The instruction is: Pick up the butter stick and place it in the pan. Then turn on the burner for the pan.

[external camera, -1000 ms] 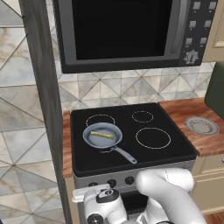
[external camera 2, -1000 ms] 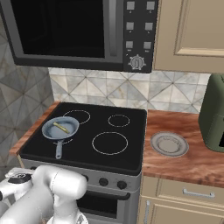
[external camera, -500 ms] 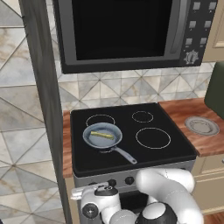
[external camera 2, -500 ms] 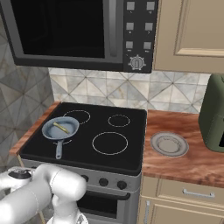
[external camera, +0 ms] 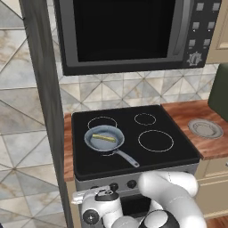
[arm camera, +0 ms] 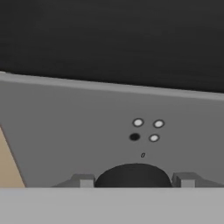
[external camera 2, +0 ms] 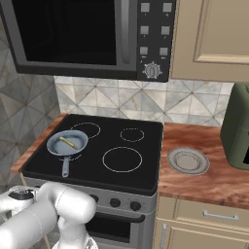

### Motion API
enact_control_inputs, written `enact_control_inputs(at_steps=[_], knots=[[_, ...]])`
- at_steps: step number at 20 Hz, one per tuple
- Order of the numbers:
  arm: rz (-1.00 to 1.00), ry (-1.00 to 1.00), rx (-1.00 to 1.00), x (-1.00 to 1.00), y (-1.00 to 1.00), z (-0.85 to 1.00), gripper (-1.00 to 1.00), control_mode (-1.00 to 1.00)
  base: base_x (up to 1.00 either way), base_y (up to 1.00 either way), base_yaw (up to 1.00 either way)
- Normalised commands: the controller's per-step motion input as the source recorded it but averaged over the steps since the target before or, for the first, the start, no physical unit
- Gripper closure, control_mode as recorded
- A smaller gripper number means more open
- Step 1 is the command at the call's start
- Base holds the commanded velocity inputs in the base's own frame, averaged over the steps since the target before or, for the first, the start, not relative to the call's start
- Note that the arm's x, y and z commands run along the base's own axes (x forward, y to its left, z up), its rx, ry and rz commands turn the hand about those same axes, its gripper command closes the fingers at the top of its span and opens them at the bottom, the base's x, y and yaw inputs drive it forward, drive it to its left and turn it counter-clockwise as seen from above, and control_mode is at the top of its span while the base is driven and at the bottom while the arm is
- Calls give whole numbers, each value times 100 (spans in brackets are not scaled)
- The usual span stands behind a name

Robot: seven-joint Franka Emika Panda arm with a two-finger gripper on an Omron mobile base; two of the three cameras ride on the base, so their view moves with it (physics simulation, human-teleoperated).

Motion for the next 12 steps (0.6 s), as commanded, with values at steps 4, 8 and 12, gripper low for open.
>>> enact_control_inputs(at_steps=[4,8,12], knots=[[0,4,-24,-4,32,-7,100,-100,0,0,0],[0,2,-26,-4,33,-10,100,-100,0,0,0],[0,2,-37,-29,18,-27,100,-100,0,0,0]])
